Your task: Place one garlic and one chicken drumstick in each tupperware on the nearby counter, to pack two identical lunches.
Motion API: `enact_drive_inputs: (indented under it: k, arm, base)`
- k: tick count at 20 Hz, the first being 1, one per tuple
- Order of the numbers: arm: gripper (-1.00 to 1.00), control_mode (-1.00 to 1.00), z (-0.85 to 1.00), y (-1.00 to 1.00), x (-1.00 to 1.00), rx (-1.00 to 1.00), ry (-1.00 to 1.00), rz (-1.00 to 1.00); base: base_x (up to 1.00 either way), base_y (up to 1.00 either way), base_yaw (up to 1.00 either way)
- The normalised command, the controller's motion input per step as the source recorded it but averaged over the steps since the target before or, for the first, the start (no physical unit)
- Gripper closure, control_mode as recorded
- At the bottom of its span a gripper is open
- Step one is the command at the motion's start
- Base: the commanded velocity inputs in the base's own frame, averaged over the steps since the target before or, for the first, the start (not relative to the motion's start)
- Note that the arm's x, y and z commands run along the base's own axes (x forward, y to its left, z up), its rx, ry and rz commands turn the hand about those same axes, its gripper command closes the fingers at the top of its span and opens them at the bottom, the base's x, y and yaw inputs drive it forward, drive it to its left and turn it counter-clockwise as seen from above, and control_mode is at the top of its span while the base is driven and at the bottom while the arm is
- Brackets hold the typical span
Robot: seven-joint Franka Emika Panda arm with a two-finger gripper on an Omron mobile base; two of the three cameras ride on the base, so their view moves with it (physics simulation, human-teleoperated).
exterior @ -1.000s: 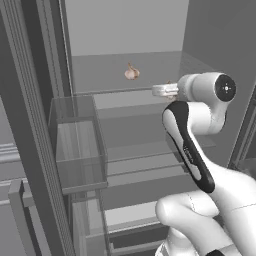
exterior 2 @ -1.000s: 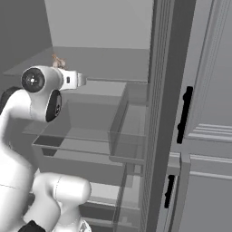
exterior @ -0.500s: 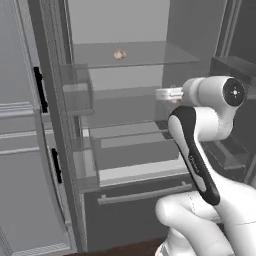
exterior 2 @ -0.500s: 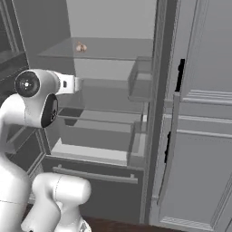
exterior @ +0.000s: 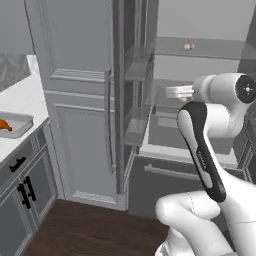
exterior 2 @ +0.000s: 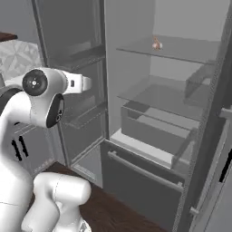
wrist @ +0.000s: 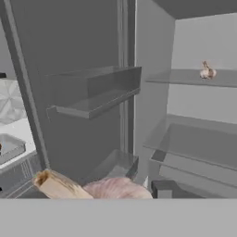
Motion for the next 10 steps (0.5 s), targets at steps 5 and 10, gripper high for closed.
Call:
enact_drive_inputs:
  k: [5, 10]
  arm:
    - [1.00, 1.00, 0.00, 0.00, 0.00, 0.00, 0.00, 0.00]
    - [1.00, 1.00, 0.00, 0.00, 0.00, 0.00, 0.00, 0.00]
  base:
    - [-0.01, 0.00, 0.97]
    - [-0.13, 0.37, 0.85]
